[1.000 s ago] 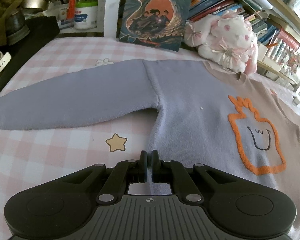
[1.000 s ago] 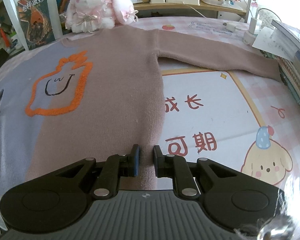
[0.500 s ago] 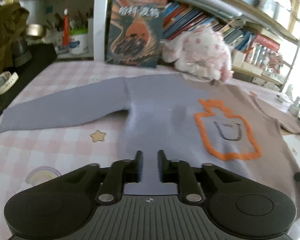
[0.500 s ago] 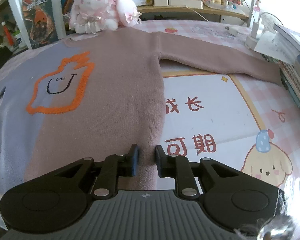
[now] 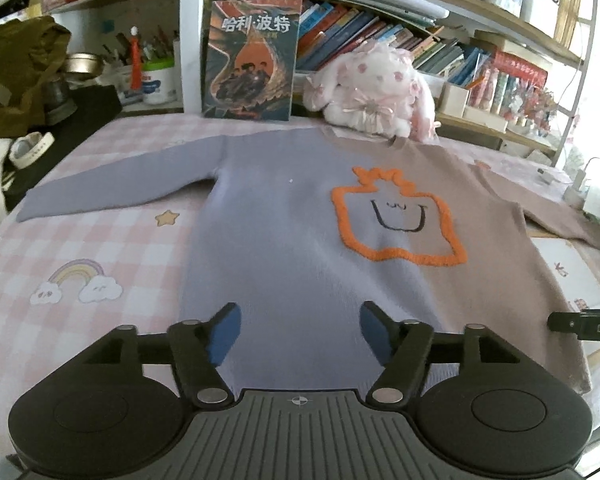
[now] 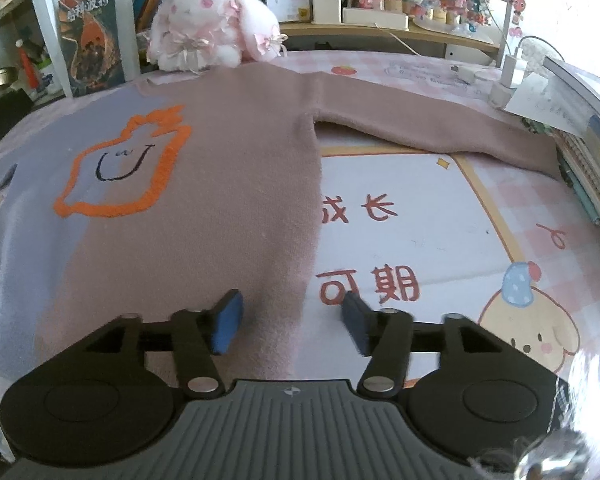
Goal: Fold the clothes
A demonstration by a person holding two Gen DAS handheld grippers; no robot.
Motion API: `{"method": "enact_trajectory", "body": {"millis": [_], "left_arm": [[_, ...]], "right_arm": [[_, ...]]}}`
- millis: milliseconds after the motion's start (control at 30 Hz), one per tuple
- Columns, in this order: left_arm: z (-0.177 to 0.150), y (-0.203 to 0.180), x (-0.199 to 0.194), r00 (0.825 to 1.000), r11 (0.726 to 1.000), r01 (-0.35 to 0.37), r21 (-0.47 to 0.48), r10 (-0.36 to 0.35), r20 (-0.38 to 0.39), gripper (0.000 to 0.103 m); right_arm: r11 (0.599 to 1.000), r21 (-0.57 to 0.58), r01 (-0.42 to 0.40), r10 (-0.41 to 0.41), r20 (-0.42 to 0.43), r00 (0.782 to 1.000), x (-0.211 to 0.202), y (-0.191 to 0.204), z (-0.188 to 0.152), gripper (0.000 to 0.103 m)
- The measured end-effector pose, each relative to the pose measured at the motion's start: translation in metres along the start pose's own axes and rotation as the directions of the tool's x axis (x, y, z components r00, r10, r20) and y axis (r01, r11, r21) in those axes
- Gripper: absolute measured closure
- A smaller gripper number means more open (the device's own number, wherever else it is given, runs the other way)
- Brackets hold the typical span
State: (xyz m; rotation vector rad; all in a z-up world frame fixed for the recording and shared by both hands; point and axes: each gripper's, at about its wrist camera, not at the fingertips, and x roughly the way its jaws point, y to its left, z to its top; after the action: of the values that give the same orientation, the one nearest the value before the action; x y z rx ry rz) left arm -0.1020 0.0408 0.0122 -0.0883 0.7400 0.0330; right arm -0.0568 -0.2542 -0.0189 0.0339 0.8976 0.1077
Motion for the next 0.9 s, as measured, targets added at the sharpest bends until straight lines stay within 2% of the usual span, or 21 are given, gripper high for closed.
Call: {"method": "enact_trajectory", "body": {"millis": [33, 133, 300, 533, 633, 900], "left_arm": [[-0.002, -0.002, -0.002, 1.0, 1.0, -0.011, 0.0, 0.011, 0.002, 0.027], [-0.007, -0.007, -0.008, 0.999, 0.999, -0.037, -0.001, 0.037, 0.018, 0.021], [-0.012, -0.013, -0.015, 0.998, 0.998, -0.062, 0.017, 0.061, 0.031, 0.015], [-0.022, -0.019, -0.024, 0.993, 0.994, -0.111, -0.013, 0.111, 0.039, 0.012], [-0.025, -0.024, -0.022, 0.992, 0.993, -0.121, 0.006, 0.12, 0.033, 0.011], [-0.023, -0.024, -0.013, 0.999, 0.994, -0.044, 0.101, 0.041, 0.033, 0.011]], "right_arm": [[1.0, 0.009, 0.002, -0.002, -0.004, 1.0, 0.0, -0.002, 0.0, 0.032], [0.999, 0.05, 0.013, -0.013, 0.003, 1.0, -0.005, -0.009, -0.003, 0.02], [0.998, 0.045, 0.035, -0.038, 0.078, 0.996, -0.019, -0.012, -0.01, 0.01], [0.999, 0.026, 0.036, -0.039, 0.135, 0.99, -0.032, -0.002, -0.03, 0.008], [1.0, 0.007, 0.005, -0.006, 0.139, 0.99, -0.037, 0.007, -0.037, 0.006], [0.999, -0.03, 0.015, -0.01, 0.157, 0.987, -0.044, 0.028, -0.039, 0.004]]}}
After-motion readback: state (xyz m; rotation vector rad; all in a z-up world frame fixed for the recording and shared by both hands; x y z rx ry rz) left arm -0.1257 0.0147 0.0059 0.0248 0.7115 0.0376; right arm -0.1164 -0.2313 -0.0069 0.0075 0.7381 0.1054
